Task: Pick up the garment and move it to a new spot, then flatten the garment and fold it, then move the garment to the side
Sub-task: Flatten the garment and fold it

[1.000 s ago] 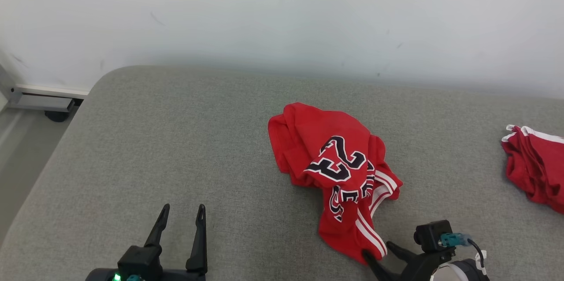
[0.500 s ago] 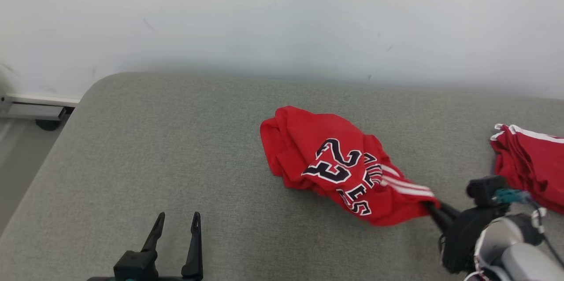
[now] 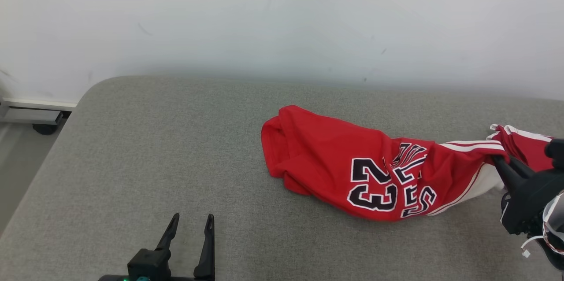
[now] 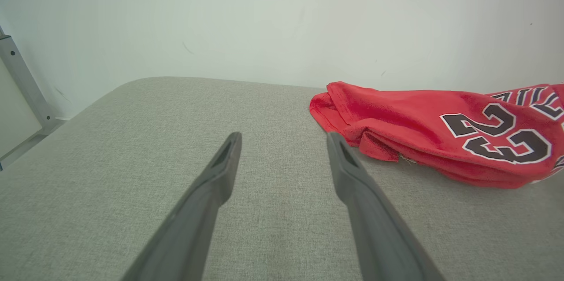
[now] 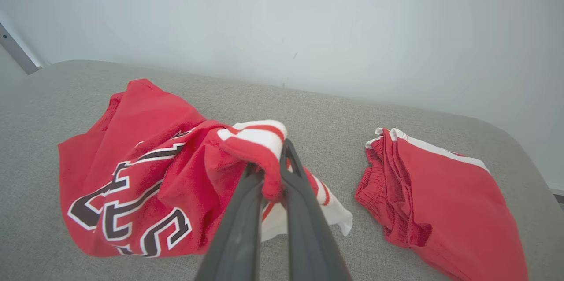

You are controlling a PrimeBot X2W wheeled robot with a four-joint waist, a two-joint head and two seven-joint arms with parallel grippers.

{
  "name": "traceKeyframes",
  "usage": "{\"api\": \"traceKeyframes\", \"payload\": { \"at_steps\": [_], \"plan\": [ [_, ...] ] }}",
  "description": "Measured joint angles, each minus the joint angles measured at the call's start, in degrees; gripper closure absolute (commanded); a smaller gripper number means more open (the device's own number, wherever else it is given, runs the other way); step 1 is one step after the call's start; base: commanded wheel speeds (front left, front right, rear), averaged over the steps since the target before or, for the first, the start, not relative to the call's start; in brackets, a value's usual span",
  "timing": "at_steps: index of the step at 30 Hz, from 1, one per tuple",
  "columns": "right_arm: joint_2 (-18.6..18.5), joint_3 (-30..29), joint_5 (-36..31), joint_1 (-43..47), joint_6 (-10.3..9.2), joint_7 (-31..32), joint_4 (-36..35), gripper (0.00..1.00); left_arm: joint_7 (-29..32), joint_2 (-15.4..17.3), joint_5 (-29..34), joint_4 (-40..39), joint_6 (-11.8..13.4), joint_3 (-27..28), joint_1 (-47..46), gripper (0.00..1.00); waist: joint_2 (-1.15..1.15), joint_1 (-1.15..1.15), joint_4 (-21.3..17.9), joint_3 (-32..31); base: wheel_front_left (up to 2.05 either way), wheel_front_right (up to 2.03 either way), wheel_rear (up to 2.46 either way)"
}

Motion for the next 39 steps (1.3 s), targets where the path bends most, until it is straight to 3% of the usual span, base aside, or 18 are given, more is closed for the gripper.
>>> {"api": "traceKeyframes", "payload": {
  "at_steps": [11,17,27,28,29,30,31,39],
  "plan": [
    [2.02,3.23,0.47,-2.06,-0.05,2.68,1.43,1.00,0.51,-0.21,-0.35,-0.36,-0.01,-1.11,-0.07,0.00,0.00,0.00,1.67,0.72,0.00,0.00,0.00],
    [3.44,4.54,-1.42,-10.12,-0.46,3.68,8.44,1.00,0.75,-0.33,-0.51,-0.64,-0.07,-1.91,-0.68,0.00,0.00,0.00,2.76,2.23,0.00,0.00,0.00],
    [7.95,7.39,-5.54,-18.76,-2.92,2.01,21.85,1.00,0.91,-0.59,-0.93,-0.23,-0.56,-3.19,-4.02,0.00,0.00,0.01,4.92,4.93,0.00,0.00,0.00],
    [8.44,7.80,-6.05,-19.23,-3.07,1.49,22.95,0.96,0.91,-0.63,-0.96,-0.19,-0.55,-3.21,-4.11,0.00,0.00,0.00,5.09,5.10,0.00,0.00,0.00],
    [8.82,8.13,-6.53,-19.46,-3.09,0.99,23.65,0.84,0.91,-0.66,-1.02,-0.09,-0.55,-3.26,-4.12,0.00,0.00,0.01,5.24,5.25,0.00,0.00,0.00],
    [9.14,8.20,-6.65,-19.62,-3.09,0.34,24.42,0.25,0.91,-0.67,-1.07,0.07,-0.55,-3.33,-4.12,0.00,0.00,0.01,5.35,5.36,0.00,0.00,0.00],
    [9.40,8.27,-6.65,-19.90,-3.09,-0.42,25.29,0.00,0.90,-0.67,-1.27,0.18,-0.55,-3.28,-4.13,0.00,0.00,0.01,5.38,5.43,0.00,0.00,0.00],
    [9.93,8.67,-7.23,-22.59,-1.67,-5.68,28.25,0.00,0.81,-0.69,-2.80,0.91,-0.53,-3.08,-4.11,0.00,0.00,0.01,3.63,5.06,0.00,0.00,0.00]
  ]
}}
